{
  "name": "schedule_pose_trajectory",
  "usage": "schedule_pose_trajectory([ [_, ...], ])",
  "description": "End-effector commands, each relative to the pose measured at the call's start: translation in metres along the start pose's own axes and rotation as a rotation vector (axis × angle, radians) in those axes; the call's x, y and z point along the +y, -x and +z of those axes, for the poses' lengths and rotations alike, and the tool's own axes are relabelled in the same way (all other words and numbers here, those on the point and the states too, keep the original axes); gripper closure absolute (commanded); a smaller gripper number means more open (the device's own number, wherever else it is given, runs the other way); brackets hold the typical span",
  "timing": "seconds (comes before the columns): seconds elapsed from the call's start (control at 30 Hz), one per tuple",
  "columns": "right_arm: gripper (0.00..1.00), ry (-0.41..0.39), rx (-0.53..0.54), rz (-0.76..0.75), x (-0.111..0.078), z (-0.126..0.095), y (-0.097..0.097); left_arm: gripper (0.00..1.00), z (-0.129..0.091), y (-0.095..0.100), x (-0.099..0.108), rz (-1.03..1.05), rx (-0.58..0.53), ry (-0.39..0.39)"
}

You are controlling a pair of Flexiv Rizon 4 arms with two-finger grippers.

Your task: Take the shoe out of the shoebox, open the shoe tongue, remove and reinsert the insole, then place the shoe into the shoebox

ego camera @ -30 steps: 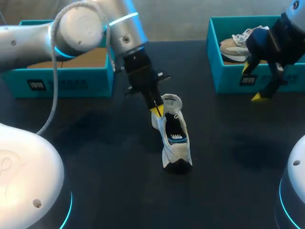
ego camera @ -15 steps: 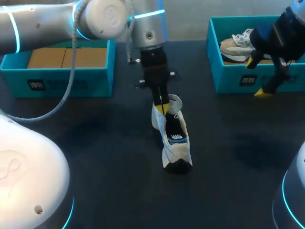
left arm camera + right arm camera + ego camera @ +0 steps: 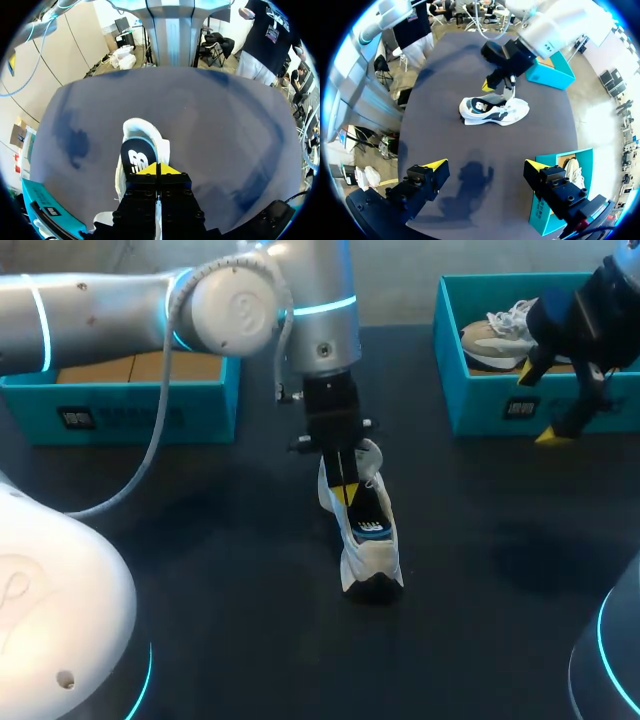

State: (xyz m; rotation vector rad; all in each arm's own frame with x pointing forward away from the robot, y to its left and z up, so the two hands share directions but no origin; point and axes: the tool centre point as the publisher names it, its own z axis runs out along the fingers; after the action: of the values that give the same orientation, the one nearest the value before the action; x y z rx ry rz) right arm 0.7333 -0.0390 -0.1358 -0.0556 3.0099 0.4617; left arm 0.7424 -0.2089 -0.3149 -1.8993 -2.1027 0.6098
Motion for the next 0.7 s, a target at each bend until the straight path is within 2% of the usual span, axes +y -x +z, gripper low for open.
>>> schedule_pose_trajectory([
  [0.03, 0.00, -0.003, 0.002, 0.001, 0.001, 0.001, 0.001, 1.00, 0.009, 0.002, -0.006, -0.003, -0.015, 0.035],
  [0.17, 0.00, -0.003, 0.002, 0.001, 0.001, 0.001, 0.001, 1.00, 0.011, 0.007, -0.008, -0.014, -0.039, 0.061],
  [0.7, 0.00, -0.003, 0.002, 0.001, 0.001, 0.001, 0.001, 1.00, 0.045, 0.019, -0.003, -0.039, -0.039, 0.177],
])
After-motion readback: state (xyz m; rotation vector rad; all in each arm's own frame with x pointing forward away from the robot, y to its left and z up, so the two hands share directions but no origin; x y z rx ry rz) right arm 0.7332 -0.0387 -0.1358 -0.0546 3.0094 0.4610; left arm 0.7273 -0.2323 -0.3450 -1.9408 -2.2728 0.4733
